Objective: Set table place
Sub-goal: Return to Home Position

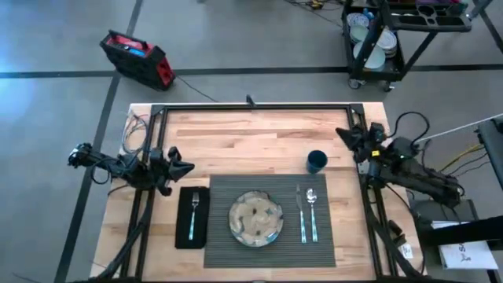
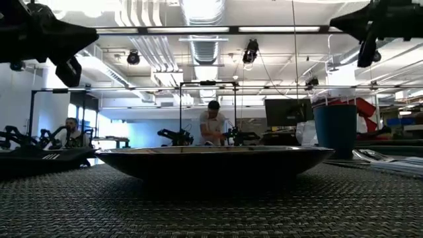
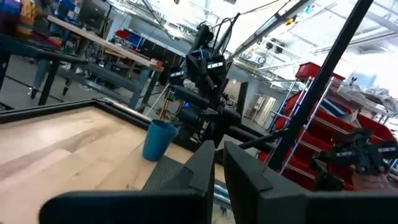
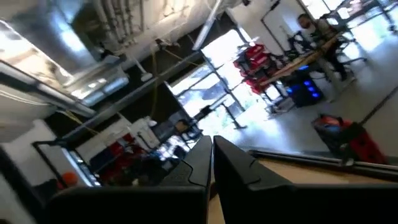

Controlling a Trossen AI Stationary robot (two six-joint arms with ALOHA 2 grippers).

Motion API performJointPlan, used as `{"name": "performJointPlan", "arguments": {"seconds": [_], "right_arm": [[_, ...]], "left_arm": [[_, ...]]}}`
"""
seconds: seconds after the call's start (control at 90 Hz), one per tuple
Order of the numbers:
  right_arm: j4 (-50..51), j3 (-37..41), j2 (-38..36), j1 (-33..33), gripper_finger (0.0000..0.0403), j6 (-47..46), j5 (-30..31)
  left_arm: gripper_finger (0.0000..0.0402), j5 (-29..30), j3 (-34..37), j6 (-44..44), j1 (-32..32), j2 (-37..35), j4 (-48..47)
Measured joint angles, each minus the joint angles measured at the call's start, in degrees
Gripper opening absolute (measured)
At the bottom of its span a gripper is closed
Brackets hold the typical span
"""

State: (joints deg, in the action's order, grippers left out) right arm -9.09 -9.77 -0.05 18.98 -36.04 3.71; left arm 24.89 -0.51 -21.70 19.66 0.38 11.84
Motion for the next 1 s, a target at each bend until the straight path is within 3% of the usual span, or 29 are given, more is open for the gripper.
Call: {"name": "performJointPlan", "arguments": {"seconds": [0.167, 0.4, 0.644, 0.878, 1.0], "right_arm": [[-6.60, 5.84, 0.07, -2.53, 0.0000, 0.05, -0.96], [-6.96, 8.05, 0.07, -6.87, 0.0000, 2.93, -0.82], [-2.90, 8.67, 0.26, -8.76, 0.0000, 3.78, -0.71], [8.00, 9.08, 1.38, -8.76, 0.0000, -7.28, -0.84], [7.71, 9.08, 2.24, -8.75, 0.0000, -7.56, -1.13]], "left_arm": [[0.0020, -2.07, 0.00, -0.11, -0.02, 0.00, -1.46], [0.0020, -2.44, 0.02, -1.76, -0.18, 0.00, -7.46], [0.0020, -2.58, 0.02, -1.35, -0.28, 0.00, -7.44], [0.0020, -2.60, 0.02, 3.03, -0.28, 0.08, -7.76], [0.0024, -1.82, -0.07, 5.92, -0.28, 0.76, -7.76]]}}
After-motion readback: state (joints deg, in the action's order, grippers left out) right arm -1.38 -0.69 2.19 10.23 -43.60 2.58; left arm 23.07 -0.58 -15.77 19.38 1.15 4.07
